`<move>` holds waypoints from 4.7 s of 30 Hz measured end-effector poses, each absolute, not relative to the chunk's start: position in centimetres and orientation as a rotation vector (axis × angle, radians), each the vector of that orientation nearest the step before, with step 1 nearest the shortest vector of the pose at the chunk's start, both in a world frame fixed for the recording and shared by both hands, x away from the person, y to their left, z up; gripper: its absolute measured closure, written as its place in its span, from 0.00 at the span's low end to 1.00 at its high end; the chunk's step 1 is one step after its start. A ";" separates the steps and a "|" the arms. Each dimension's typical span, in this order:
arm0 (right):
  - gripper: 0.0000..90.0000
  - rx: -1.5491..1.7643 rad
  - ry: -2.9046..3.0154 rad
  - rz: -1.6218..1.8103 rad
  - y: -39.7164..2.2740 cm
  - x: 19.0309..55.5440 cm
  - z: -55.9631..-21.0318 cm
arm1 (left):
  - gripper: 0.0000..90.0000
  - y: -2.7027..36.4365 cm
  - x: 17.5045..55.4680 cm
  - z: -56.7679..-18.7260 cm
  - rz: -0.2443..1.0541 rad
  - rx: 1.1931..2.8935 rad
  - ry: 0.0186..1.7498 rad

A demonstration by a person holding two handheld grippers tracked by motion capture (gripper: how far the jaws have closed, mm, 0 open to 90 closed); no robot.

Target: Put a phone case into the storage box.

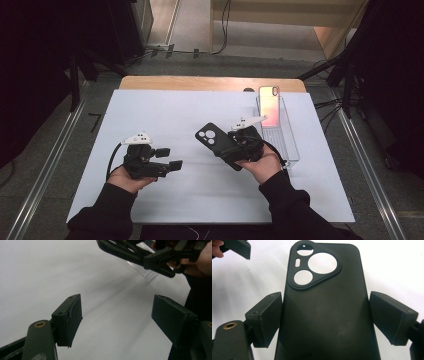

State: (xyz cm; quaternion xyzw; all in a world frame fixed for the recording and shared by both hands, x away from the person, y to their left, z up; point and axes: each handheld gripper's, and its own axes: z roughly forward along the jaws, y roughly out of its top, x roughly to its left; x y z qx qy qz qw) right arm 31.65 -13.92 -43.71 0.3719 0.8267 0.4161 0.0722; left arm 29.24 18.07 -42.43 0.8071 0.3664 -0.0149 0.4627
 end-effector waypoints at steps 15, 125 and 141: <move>0.14 1.244 2.422 1.288 -14.3 30.6 -44.7 | 0.28 16.4 31.7 -41.0 -0.076 1.974 0.997; 0.00 1.322 2.227 1.555 -10.5 30.1 -45.1 | 0.87 11.1 33.8 -39.4 0.011 1.750 1.004; 0.01 1.274 2.261 1.579 -11.6 31.4 -44.2 | 0.87 8.9 31.9 -39.7 0.026 1.785 0.859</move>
